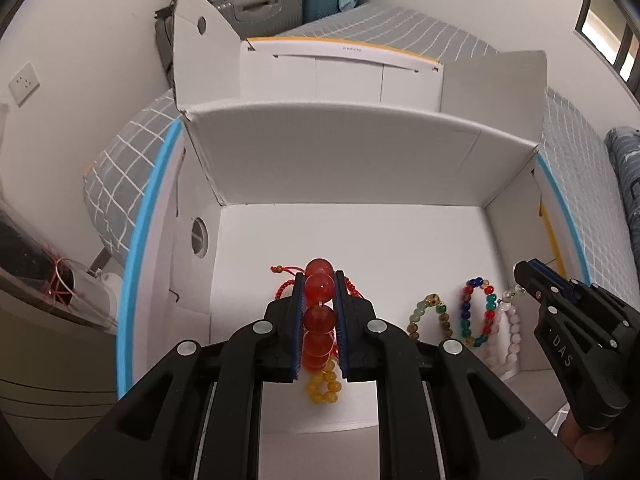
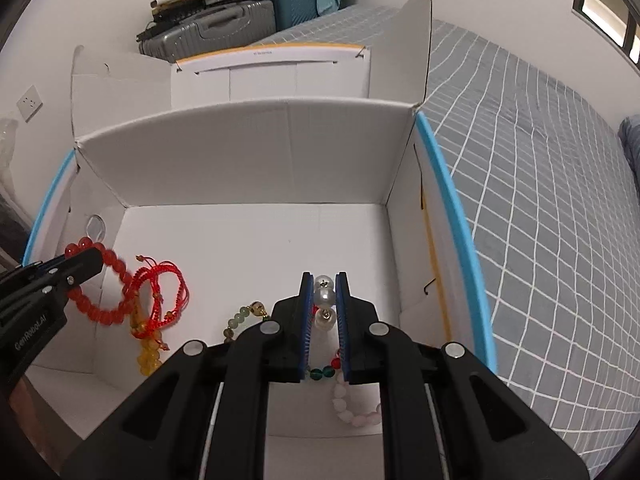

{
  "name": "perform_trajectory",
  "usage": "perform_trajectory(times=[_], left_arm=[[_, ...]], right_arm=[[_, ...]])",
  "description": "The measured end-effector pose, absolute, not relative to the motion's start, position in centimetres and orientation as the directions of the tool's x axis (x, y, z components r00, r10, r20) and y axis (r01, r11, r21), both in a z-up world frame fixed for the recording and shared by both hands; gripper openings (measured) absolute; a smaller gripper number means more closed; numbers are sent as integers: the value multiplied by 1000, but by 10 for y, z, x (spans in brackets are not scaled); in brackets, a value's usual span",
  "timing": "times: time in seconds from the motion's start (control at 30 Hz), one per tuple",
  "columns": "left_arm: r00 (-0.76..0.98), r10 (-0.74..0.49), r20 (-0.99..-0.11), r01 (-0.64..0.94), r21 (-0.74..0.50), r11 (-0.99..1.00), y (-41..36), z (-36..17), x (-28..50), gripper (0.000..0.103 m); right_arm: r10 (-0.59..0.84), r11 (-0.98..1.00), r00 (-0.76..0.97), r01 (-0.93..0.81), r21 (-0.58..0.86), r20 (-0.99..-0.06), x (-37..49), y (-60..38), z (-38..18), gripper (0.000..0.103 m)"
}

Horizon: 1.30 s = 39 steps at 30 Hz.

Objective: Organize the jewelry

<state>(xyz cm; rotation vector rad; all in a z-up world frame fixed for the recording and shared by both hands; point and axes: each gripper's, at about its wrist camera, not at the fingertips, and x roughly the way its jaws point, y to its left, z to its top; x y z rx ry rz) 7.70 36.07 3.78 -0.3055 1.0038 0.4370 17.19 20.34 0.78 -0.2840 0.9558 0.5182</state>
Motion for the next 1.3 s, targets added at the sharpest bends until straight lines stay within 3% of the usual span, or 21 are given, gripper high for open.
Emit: perform_trajectory(times=[0.43, 0.57, 0.6, 0.67, 0.83, 1.0, 1.3], left_arm=[[450, 232, -862, -499, -27, 866, 367, 32, 76, 18], [485, 245, -839, -507, -41, 861, 366, 45, 67, 55], [495, 252, -831, -506, -40, 862, 364, 49, 64, 59], [528, 276, -803, -506, -36, 862, 358, 61, 55, 77], [602, 337, -724, -507, -20, 862, 338, 84, 30, 97], [652, 321, -687, -487, -55, 872, 321, 91, 6, 97], [690, 354, -631, -489, -45, 871, 291, 83, -42, 97]], right_arm=[[292, 841, 450, -541, 2, -844, 169, 210, 6, 13], [324, 839, 479, -543, 15, -816, 158, 203, 19, 42], [334, 839, 491, -545, 15, -805, 155, 201, 24, 49], [349, 839, 519, -545, 12, -780, 147, 195, 35, 57], [379, 853, 599, -521, 16, -705, 129, 172, 61, 84], [399, 857, 641, -516, 17, -655, 109, 150, 72, 96], [387, 876, 682, -481, 18, -621, 75, 116, 61, 96]])
